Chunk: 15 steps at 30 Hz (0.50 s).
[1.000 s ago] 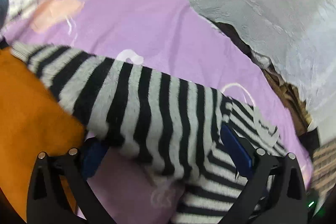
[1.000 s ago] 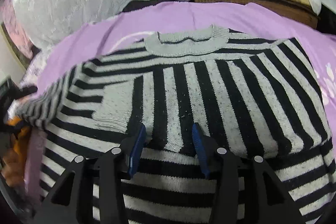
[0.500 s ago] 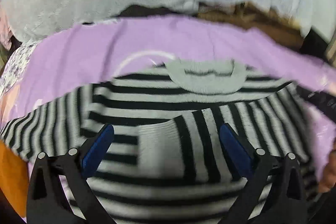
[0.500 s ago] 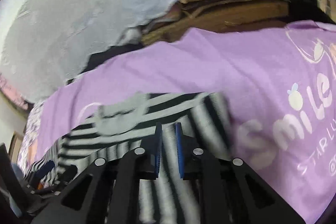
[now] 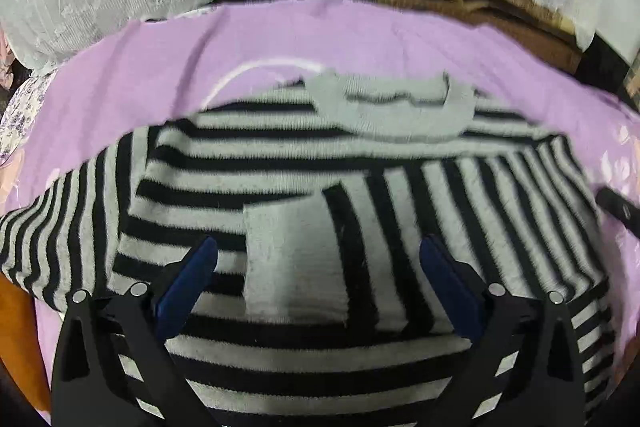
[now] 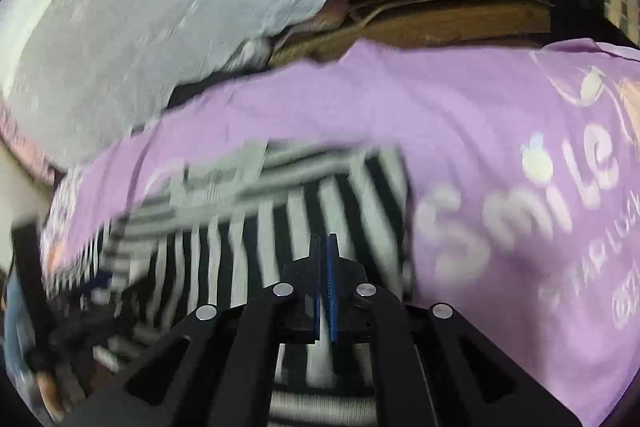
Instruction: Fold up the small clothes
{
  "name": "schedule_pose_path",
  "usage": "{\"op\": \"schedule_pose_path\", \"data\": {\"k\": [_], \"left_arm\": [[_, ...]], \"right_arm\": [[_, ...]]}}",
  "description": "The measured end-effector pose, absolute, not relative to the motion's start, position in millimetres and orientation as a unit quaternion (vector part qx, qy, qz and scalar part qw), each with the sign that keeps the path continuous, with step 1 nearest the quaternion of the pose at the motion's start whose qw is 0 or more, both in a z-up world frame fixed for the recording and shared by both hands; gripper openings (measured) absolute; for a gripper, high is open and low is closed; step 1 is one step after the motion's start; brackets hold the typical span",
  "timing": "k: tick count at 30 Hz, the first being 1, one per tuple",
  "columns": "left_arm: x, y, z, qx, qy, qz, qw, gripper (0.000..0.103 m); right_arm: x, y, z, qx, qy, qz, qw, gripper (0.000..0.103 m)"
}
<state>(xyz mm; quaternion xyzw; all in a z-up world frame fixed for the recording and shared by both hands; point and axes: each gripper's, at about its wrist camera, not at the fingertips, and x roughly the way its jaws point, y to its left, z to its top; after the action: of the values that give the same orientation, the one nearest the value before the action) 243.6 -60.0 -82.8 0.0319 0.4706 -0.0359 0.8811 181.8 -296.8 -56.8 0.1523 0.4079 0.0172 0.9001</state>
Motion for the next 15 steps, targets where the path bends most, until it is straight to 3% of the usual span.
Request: {"op": "schedule_pose_path", "data": {"k": [2, 10, 15], "left_arm": [[252, -61, -104, 0.032, 0.496, -0.032, 0.867, 0.099], [226, -43, -83, 0.008, 0.466, -0.046, 0.883, 0.099], [231, -45, -104, 0.015, 0.487, -0.037, 0.872, 0.099]], "right_arm": [[179, -297, -89, 0.15, 0.457, 0.011, 0.877, 0.0], [145, -271, -64, 0.119, 0.404, 0.019, 0.907, 0.005], [150, -267, -95, 0.12, 0.431, 0.028, 0.894, 0.003]]}}
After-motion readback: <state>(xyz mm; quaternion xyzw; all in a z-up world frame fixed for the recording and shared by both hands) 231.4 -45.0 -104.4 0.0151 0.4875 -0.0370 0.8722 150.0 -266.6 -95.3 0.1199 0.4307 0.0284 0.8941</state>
